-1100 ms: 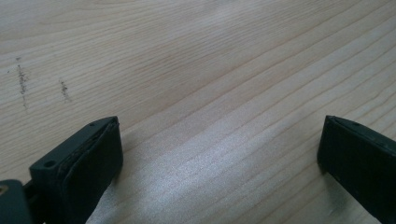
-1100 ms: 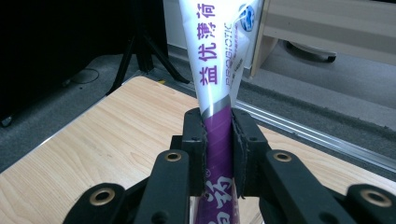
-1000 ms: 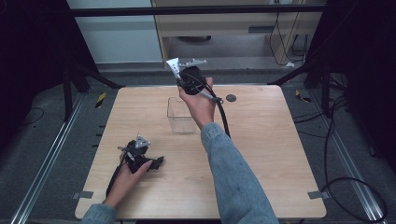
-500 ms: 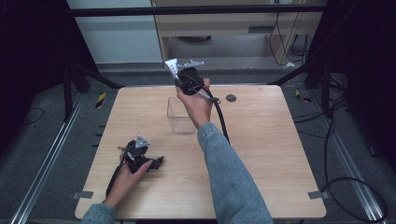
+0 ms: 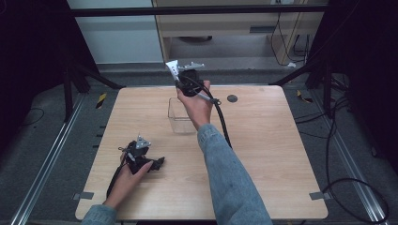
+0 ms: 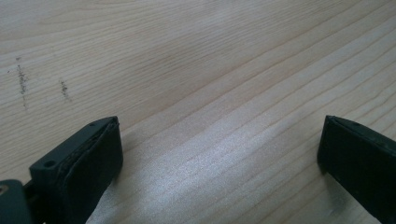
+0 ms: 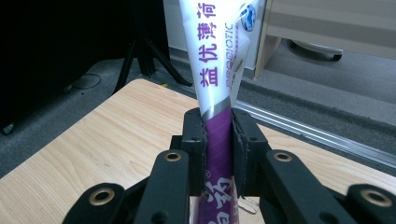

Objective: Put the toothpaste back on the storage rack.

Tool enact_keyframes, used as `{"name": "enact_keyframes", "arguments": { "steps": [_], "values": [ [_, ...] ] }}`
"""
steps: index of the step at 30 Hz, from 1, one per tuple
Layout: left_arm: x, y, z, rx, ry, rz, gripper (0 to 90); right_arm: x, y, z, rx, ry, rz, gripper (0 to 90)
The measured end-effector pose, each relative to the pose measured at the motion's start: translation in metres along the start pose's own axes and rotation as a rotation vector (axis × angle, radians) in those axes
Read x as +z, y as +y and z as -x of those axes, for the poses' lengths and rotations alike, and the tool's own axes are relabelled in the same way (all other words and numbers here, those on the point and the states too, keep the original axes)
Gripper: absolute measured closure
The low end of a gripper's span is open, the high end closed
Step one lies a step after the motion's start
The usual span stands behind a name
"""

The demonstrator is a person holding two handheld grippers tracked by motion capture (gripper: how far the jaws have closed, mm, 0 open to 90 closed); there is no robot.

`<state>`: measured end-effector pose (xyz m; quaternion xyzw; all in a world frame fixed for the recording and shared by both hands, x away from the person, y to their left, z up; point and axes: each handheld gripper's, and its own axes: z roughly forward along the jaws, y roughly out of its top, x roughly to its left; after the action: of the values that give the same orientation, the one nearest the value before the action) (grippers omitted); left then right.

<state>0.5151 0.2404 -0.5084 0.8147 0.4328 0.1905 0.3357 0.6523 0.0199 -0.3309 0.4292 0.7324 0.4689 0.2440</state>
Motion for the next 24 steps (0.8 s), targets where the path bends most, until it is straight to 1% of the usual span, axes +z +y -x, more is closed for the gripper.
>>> {"name": "enact_keyframes", "arguments": {
  "steps": [8, 16, 21, 24],
  "values": [
    [0.0000, 0.0000, 0.0000, 0.000, -0.001, 0.000, 0.0, 0.0031, -0.0012, 0.0001, 0.007, 0.001, -0.002, 77.2],
    [0.0000, 0.0000, 0.0000, 0.000, -0.001, 0.000, 0.0, 0.0055, -0.0023, 0.0004, 0.003, 0.002, -0.001, 77.2],
    [0.0000, 0.0000, 0.0000, -0.001, 0.000, 0.000, 0.0, 0.0066, -0.0028, 0.0005, 0.012, 0.007, 0.003, 77.1],
    [0.0000, 0.0000, 0.0000, 0.000, 0.000, 0.000, 0.0, 0.0080, -0.0037, 0.0001, 0.006, 0.000, 0.006, 77.3]
  ]
}}
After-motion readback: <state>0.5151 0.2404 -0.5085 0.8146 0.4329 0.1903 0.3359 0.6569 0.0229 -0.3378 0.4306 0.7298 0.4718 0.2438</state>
